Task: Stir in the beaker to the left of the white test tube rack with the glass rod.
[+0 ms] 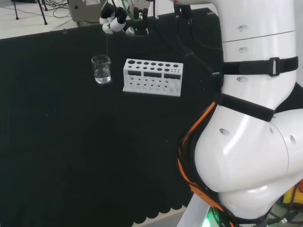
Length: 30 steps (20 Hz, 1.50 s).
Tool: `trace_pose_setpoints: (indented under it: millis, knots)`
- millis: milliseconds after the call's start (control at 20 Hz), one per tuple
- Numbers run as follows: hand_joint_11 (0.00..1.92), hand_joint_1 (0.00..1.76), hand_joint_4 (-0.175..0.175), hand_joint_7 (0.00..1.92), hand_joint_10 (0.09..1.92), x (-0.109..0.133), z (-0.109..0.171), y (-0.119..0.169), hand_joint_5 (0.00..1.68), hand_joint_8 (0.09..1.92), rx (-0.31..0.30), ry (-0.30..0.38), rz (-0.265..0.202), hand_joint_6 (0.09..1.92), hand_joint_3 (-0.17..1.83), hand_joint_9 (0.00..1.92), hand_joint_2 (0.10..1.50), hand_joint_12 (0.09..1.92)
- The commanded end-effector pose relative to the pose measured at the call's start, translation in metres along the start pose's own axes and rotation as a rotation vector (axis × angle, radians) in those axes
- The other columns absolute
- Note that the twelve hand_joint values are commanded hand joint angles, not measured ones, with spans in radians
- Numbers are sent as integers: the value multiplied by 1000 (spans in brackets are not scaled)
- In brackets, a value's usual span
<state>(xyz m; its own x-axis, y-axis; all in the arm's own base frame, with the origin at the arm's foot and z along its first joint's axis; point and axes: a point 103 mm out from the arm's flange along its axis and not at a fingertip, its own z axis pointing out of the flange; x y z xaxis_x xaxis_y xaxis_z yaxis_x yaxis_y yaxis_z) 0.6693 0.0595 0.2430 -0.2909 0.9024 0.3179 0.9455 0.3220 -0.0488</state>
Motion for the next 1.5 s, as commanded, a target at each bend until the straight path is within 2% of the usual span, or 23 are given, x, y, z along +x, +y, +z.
trace_pose_setpoints:
  millis: [50,550,950,1250,1500]
  knots:
    - [1646,1280,-175,1016,1011,44,2,-12,952,1347,-4,-11,-56,854,471,1554,897,776]
    - [1646,1280,-175,1017,1012,69,5,18,952,1346,-5,-7,-100,854,470,1555,898,778]
    - [1646,1280,-175,1017,1012,33,-1,26,952,1346,-12,-6,-70,854,471,1556,898,780]
    - [1646,1280,-175,1017,1012,9,-9,2,951,1347,-22,-11,-25,855,471,1556,898,781]
    - [1646,1280,-175,1017,1012,10,-11,-15,951,1347,-28,-8,-17,855,470,1556,898,782]
